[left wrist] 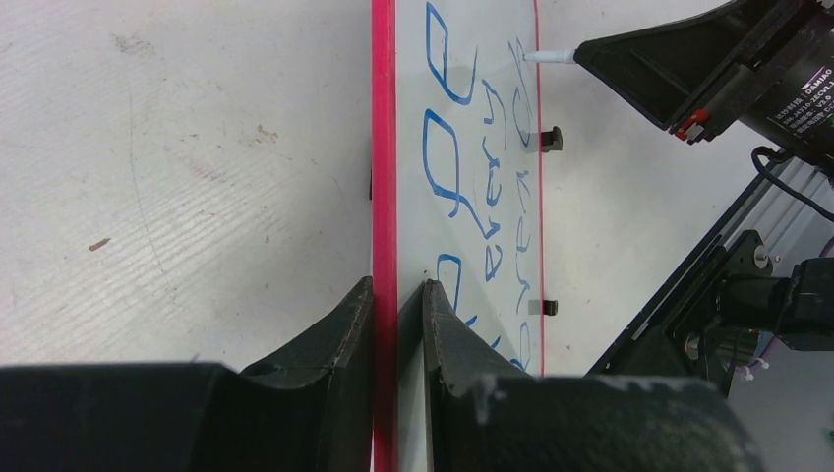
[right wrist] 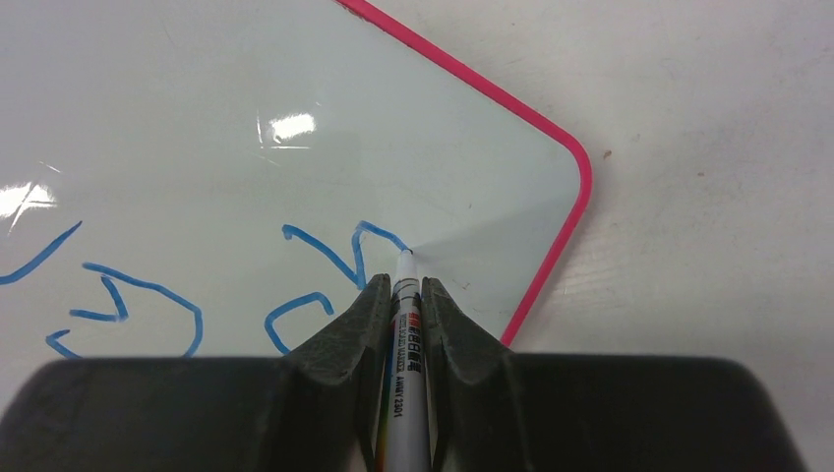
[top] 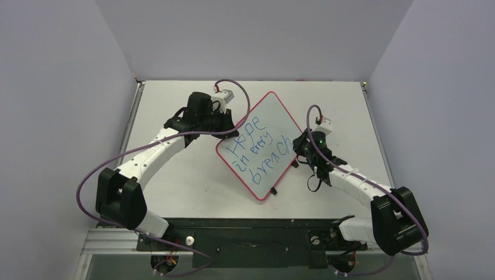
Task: Write a sentence on the whiteboard
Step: Write a sentence on the whiteboard, then put down the whiteboard on the whiteboard stand.
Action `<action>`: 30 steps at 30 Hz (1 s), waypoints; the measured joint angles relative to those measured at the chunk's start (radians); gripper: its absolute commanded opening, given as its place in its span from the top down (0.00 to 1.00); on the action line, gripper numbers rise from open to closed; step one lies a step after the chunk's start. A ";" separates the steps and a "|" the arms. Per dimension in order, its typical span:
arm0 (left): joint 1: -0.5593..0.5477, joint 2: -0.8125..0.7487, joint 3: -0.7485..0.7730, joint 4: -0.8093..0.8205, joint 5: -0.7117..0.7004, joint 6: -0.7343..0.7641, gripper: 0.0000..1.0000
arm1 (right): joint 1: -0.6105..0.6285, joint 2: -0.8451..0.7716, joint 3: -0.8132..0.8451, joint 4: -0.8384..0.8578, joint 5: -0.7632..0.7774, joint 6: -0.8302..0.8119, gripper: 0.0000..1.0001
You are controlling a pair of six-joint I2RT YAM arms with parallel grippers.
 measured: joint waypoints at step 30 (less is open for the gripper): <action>-0.004 -0.008 -0.002 0.000 -0.002 0.004 1.00 | 0.003 -0.369 -0.044 -0.251 0.085 -0.033 1.00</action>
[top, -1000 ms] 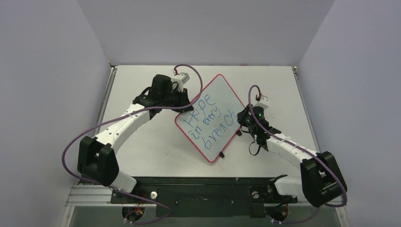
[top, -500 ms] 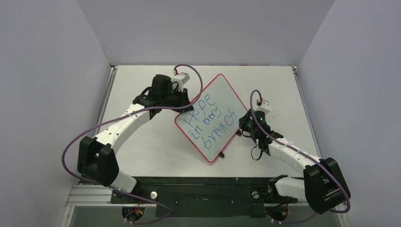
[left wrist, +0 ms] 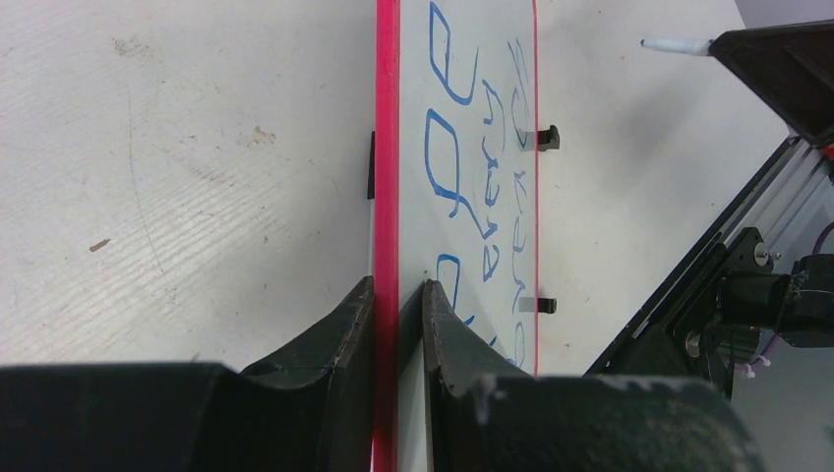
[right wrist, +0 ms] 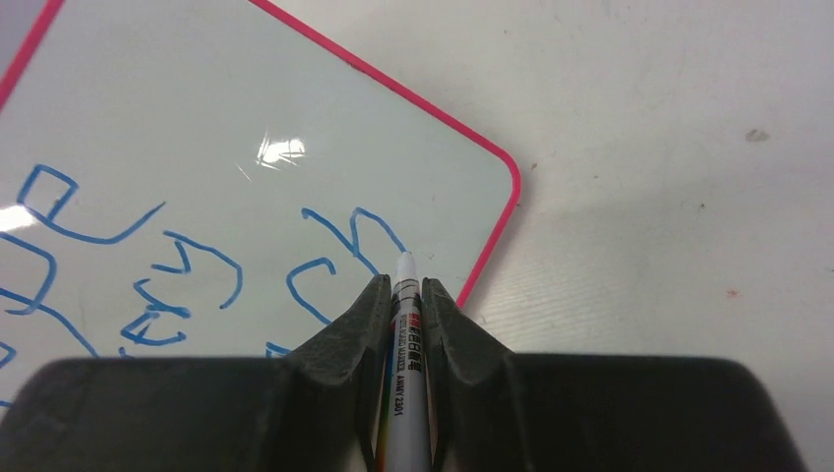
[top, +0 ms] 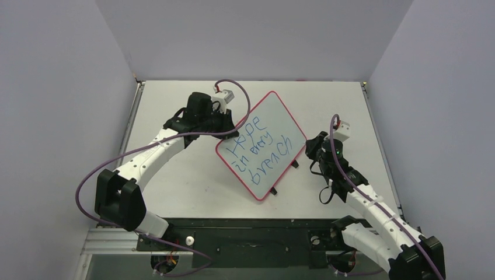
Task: Write a sentence on the whiteboard
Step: Put down the whiteboard on the whiteboard stand.
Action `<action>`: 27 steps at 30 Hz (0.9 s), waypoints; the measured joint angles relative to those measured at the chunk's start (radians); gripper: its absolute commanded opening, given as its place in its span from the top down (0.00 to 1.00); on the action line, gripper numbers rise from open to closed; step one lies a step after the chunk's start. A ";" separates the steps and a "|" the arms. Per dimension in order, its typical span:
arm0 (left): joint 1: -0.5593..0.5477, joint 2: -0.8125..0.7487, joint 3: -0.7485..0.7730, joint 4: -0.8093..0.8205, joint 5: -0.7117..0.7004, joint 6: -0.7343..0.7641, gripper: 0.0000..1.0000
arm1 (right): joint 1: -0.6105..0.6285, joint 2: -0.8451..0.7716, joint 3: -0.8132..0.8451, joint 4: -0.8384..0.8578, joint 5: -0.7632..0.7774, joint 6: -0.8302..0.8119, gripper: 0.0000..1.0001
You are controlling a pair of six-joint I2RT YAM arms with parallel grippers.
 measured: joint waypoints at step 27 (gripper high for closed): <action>-0.003 -0.143 -0.264 0.173 -0.069 -0.181 1.00 | 0.006 -0.042 0.058 -0.030 0.025 -0.013 1.00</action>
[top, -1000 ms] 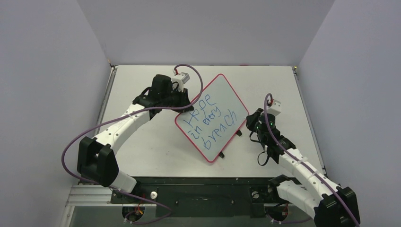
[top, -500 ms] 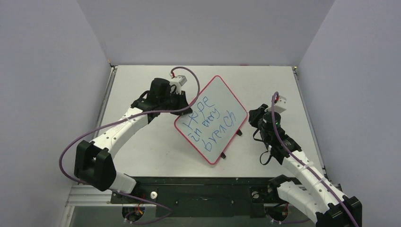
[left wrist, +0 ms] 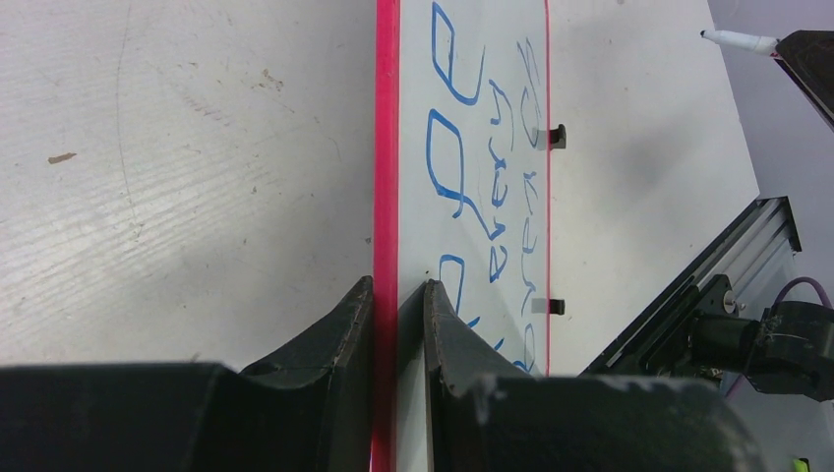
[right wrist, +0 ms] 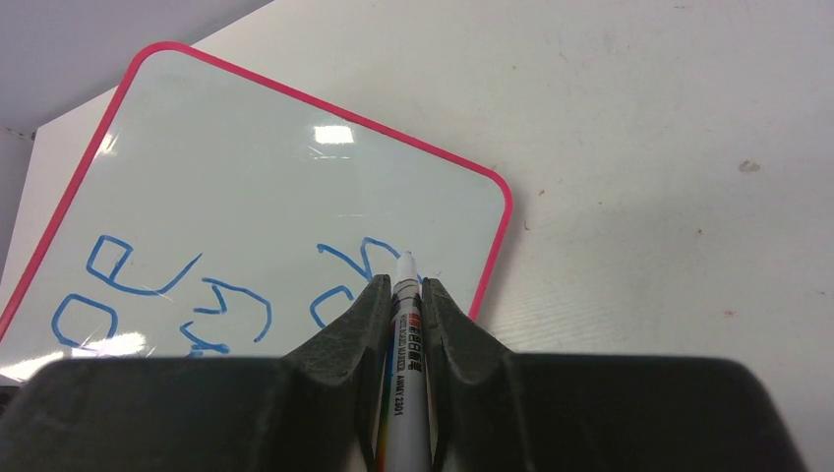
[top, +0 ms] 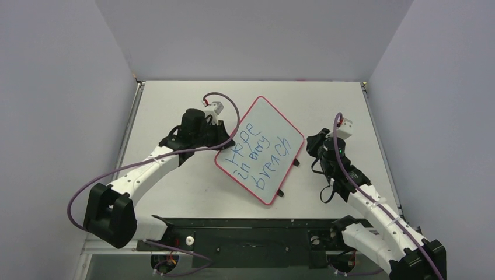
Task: Write a sentence on the whiteboard
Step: Put down the whiteboard on the whiteboard stand.
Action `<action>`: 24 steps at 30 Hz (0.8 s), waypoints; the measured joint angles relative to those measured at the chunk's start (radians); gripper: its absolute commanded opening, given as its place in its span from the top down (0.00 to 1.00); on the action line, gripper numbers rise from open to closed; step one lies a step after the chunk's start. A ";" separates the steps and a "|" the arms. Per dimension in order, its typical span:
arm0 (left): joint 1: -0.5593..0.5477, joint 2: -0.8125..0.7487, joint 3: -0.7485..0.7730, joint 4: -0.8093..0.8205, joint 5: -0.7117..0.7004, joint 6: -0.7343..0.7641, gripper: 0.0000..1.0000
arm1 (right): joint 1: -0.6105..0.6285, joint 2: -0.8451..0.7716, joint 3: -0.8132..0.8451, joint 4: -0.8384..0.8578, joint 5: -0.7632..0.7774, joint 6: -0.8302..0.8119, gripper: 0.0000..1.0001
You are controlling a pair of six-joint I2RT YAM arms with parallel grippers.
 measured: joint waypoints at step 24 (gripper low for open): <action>-0.028 -0.030 -0.074 0.039 -0.175 0.030 0.67 | 0.000 0.019 0.025 -0.035 0.001 -0.009 1.00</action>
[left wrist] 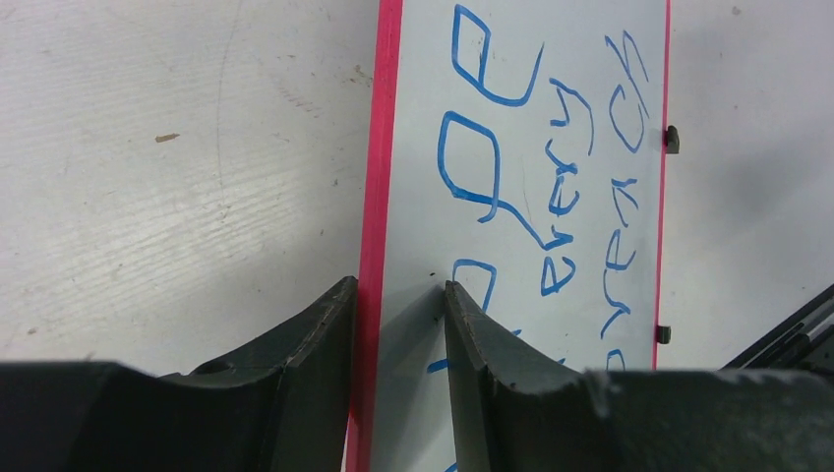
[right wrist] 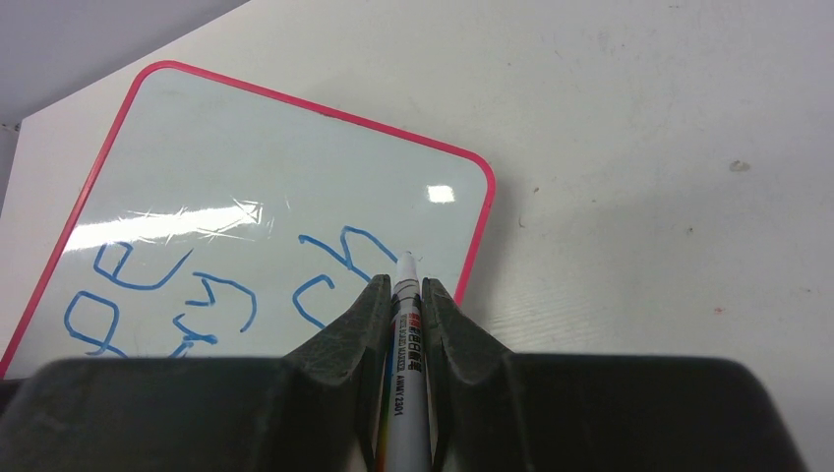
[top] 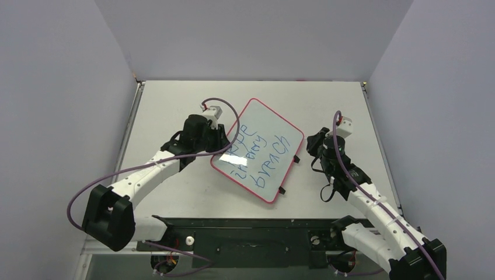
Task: Write a sentence on the whiteboard
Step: Put down the whiteboard on the whiteboard stand.
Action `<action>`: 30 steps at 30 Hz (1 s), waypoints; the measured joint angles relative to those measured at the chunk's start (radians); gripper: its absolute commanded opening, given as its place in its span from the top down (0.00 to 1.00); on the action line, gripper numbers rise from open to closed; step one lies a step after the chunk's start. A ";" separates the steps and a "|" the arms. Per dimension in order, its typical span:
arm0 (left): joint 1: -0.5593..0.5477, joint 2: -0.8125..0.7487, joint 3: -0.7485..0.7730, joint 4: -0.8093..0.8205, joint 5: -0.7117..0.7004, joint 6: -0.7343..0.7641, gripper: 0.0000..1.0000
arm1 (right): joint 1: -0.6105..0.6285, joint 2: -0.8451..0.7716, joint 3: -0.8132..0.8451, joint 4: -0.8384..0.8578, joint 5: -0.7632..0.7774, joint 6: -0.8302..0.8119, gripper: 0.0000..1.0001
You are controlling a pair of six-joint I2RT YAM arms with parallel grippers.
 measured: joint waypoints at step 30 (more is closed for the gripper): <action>-0.087 -0.036 0.027 -0.084 -0.063 0.045 0.54 | 0.000 0.034 0.069 -0.068 0.043 -0.034 1.00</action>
